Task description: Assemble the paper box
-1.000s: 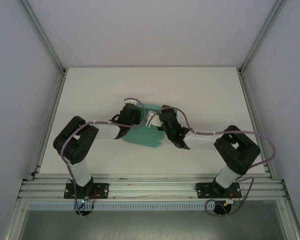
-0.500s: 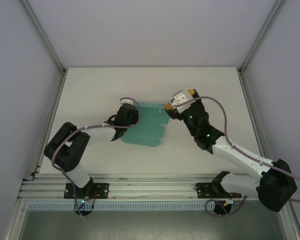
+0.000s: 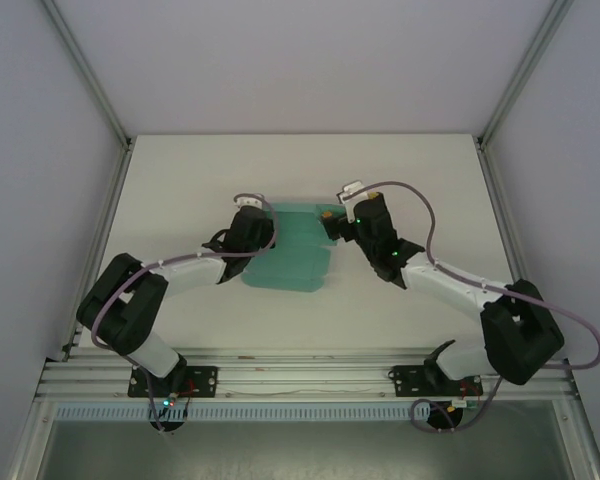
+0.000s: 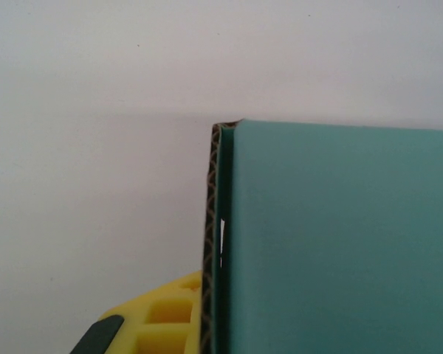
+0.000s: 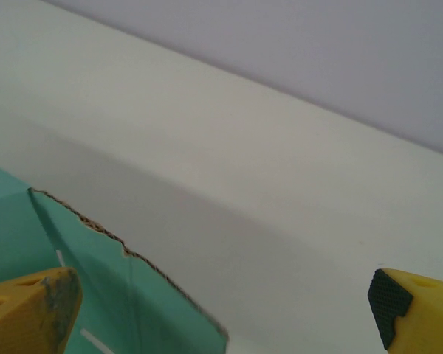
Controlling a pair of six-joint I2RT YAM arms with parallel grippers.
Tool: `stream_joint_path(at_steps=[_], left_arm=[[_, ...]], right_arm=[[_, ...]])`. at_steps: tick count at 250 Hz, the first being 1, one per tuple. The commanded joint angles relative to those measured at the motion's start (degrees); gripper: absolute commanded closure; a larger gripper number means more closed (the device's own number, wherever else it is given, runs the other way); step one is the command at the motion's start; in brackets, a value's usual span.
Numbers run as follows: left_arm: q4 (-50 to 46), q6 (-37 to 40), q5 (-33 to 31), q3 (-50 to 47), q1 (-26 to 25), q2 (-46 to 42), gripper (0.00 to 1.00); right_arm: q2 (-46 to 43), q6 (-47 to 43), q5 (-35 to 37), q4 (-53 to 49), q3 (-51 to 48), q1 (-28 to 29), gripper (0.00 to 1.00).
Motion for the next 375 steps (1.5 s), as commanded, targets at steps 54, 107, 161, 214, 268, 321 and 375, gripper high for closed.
stream_joint_path(at_steps=[54,107,161,214,268,321,375], left_arm=[[-0.28,-3.14,4.62,1.11,-0.03,-0.38,1.00],[-0.58,-5.69,6.01,1.80,-0.03,-2.35,1.00],[-2.59,-6.15,2.88,2.12,-0.08,-4.26,1.00],[-4.28,-4.98,-0.35,2.52,0.23,-6.43,1.00],[-5.87,-3.21,-0.88,4.07,0.75,-7.00,1.00],[-6.64,-2.64,-2.24,5.02,0.98,-7.05,1.00],[-6.11,-2.56,-0.49,5.18,1.02,-6.56,1.00]], right_arm=[[6.17,11.54,-5.79,22.10,-1.69,0.26,0.00],[10.49,8.45,5.63,32.04,-1.41,4.39,0.00],[6.92,11.96,11.71,29.11,-3.45,4.53,0.00],[-2.41,15.89,16.25,16.36,-8.95,4.28,0.00],[-12.03,25.40,9.29,-3.47,-11.10,0.20,0.00],[-11.82,26.71,6.95,-5.94,-13.45,-0.89,0.00],[-7.50,26.17,6.69,-0.86,-11.95,-1.26,0.00]])
